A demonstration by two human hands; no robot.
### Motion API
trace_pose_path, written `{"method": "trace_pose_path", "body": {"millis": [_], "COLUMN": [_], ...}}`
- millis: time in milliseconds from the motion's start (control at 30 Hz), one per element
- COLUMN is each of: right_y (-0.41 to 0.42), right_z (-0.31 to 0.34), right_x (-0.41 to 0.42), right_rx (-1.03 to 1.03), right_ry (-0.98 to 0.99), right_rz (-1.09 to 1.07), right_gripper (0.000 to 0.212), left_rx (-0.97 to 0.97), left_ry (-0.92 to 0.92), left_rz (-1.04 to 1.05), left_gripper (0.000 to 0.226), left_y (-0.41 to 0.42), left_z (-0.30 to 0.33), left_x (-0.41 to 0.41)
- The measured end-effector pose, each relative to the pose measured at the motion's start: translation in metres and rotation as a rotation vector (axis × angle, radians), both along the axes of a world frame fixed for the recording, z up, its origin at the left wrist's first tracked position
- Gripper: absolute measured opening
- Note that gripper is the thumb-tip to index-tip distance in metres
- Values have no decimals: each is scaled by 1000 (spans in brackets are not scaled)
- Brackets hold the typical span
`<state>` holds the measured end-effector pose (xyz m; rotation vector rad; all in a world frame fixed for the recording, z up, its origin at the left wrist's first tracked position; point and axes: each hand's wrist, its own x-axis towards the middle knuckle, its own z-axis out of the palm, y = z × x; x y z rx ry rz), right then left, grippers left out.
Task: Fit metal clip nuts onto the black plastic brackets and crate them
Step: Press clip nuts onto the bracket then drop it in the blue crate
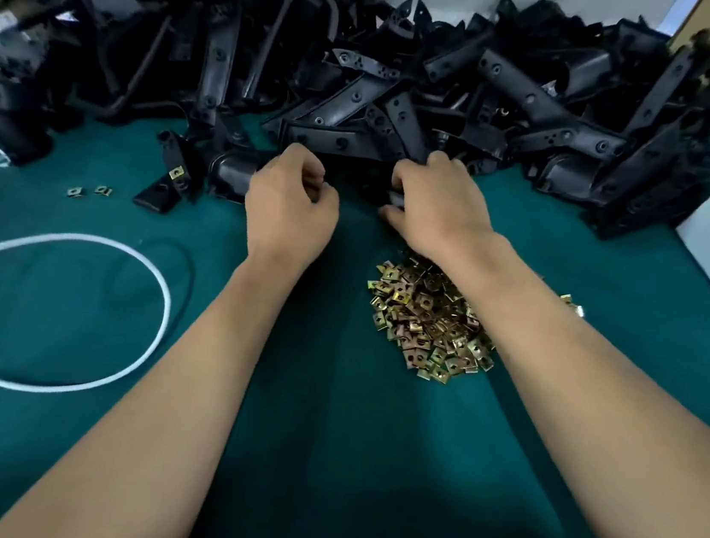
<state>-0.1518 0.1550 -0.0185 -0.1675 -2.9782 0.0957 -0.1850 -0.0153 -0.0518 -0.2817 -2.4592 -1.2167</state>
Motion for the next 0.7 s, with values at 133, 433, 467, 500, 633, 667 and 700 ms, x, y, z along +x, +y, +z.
{"method": "trace_pose_path", "body": {"millis": [133,433,467,500,633,667,700], "right_y": [-3,43,43,40,10,5,3], "right_z": [3,14,15,15,19,19,20], "right_x": [1,19,22,26,38,39,39], "right_rx": [80,-320,-406,-534,-1201,-1189,-1097], "right_ry": [39,286,424,541,576,529,475], "right_rz": [41,-112,-133,-135,74,146,212], "right_gripper": [35,13,9,8,13,16,18], "left_rx": [0,-62,9,130,828,899,927], "left_ry": [-10,9,39,28,-486,-592,-661], "left_rz": [-9,-16,-40,-82,-505,-604,-676], "left_gripper": [11,10,8,8,29,35,39], "left_y": [-3,2,4,7,22,24,25], "left_z": [-3,-2,-1,0,12,13,12], "left_x": [0,-1,1,3,22,25,27]}}
